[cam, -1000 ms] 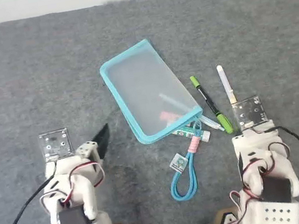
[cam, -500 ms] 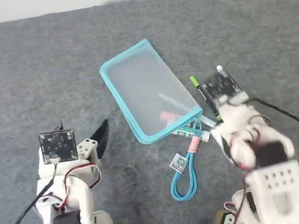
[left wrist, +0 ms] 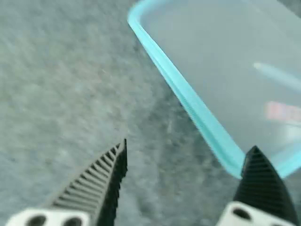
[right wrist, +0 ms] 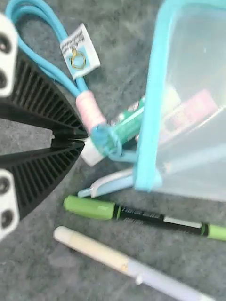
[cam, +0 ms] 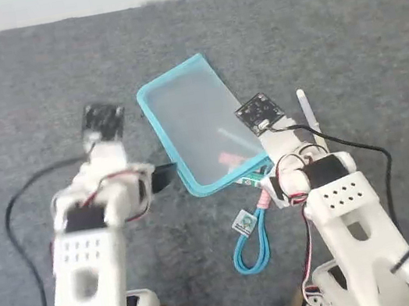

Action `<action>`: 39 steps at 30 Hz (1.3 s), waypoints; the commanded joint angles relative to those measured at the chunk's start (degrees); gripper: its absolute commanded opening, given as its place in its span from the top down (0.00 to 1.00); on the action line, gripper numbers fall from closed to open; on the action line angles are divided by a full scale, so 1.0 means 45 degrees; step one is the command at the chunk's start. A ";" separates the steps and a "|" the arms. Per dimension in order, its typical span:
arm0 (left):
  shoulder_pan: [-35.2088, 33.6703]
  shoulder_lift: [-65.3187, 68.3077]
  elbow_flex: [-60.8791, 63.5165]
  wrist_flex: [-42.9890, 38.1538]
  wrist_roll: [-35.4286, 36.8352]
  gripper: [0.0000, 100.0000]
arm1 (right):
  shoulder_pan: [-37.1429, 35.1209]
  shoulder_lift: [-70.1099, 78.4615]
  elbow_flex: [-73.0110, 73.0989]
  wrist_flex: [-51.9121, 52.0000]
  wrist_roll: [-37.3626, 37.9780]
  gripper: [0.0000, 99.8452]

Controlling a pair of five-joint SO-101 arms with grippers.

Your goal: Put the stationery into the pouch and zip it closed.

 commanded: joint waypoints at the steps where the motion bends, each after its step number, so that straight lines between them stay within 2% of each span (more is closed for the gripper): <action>1: 0.1133 0.2403 -0.1573 -0.0918 0.0879 0.63 | 0.0947 -0.0068 -0.0762 -0.0264 -0.0391 0.99; 4: 0.1524 0.3614 -0.1534 -0.1836 0.1309 0.63 | 0.1455 0.0107 -0.0606 -0.0283 -0.0449 0.99; 7: 0.1446 0.3653 -0.1514 -0.2149 0.1915 0.63 | 0.1221 -0.0049 -0.0059 -0.0713 -0.0449 0.96; 11: 0.0742 0.2286 -0.1397 -0.1915 0.3263 0.63 | -0.0127 0.0029 0.0000 -0.0830 -0.0488 0.87; 14: -0.0098 0.0801 -0.1065 -0.1563 0.3849 0.63 | -0.1241 0.0107 0.0039 -0.1260 -0.1114 0.83; 21: -0.0957 -0.0332 -0.0400 -0.1563 0.3810 0.63 | -0.3702 0.0107 0.1270 -0.2237 -0.2501 0.82; 27: -0.0957 0.0059 -0.0400 -0.1582 0.3536 0.63 | -0.3370 0.0107 0.1934 -0.2901 -0.2618 0.82; 31: -0.0957 0.0254 -0.0420 -0.1602 0.3536 0.63 | -0.3057 0.0107 0.1934 -0.2842 -0.4063 0.82; 36: -0.0957 0.0254 -0.0400 -0.1700 0.3536 0.63 | -0.3057 0.0088 0.1836 -0.2198 -0.5138 0.82; 39: -0.0957 0.0254 -0.0186 -0.2071 0.3536 0.63 | -0.3057 -0.0049 0.1192 -0.0947 -0.5411 0.82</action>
